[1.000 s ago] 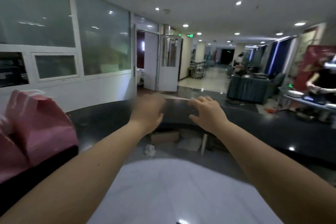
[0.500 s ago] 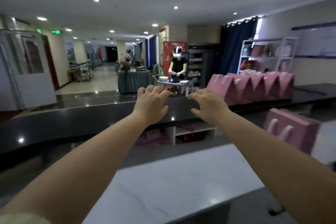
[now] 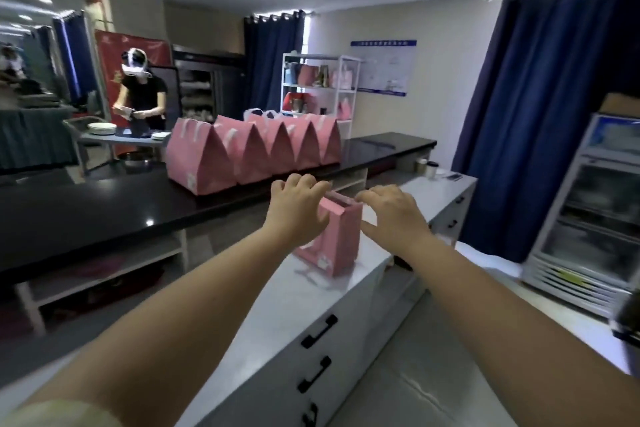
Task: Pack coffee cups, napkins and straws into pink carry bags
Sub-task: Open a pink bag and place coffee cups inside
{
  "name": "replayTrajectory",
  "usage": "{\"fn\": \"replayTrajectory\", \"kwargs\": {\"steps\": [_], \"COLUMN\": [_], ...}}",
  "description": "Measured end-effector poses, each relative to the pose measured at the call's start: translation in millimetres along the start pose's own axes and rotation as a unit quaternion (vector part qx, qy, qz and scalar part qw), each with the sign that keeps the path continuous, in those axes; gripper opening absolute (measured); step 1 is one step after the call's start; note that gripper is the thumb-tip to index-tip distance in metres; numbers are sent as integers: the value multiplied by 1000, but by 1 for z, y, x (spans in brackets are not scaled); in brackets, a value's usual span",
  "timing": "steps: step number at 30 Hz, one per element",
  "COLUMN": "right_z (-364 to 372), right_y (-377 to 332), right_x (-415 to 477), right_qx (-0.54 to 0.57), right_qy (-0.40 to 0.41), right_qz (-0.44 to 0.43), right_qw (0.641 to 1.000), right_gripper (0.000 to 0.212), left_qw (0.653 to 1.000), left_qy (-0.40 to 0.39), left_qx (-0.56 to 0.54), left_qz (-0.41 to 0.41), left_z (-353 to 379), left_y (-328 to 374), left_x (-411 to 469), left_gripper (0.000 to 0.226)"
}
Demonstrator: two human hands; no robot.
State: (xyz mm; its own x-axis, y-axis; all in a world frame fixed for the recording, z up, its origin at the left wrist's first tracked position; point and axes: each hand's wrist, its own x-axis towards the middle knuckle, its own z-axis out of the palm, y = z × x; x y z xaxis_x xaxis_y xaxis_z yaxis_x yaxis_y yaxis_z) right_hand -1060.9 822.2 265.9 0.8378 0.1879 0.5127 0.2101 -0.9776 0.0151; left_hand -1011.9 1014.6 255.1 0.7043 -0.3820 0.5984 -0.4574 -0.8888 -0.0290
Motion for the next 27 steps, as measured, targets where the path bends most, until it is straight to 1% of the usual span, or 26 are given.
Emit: {"fn": "replayTrajectory", "kwargs": {"steps": [4, 7, 13, 16, 20, 24, 27], "right_z": [50, 91, 169, 207, 252, 287, 313], "right_y": [55, 87, 134, 151, 183, 213, 226], "right_x": [5, 14, 60, 90, 131, 161, 186], "right_qx": [17, 18, 45, 73, 101, 175, 238], "right_qy": [-35, -64, -80, -81, -69, -40, -11], "right_qz": [27, 42, 74, 96, 121, 125, 100], "right_qw": [999, 997, 993, 989, 985, 976, 966], "right_gripper": [47, 46, 45, 44, 42, 39, 34], "left_qw": [999, 998, 996, 996, 997, 993, 990], "left_qy": [-32, -60, -75, -83, -62, -29, -6], "left_qx": [-32, -24, 11, 7, -20, -62, -74], "left_qz": [9, 17, 49, 22, -32, -91, -121], "left_z": [72, 121, 216, 260, 307, 337, 352], "left_y": [23, 24, 13, 11, 15, 23, 24], "left_x": [27, 46, 98, 135, 181, 202, 207], "left_gripper": [50, 55, 58, 55, 51, 40, 25]}}
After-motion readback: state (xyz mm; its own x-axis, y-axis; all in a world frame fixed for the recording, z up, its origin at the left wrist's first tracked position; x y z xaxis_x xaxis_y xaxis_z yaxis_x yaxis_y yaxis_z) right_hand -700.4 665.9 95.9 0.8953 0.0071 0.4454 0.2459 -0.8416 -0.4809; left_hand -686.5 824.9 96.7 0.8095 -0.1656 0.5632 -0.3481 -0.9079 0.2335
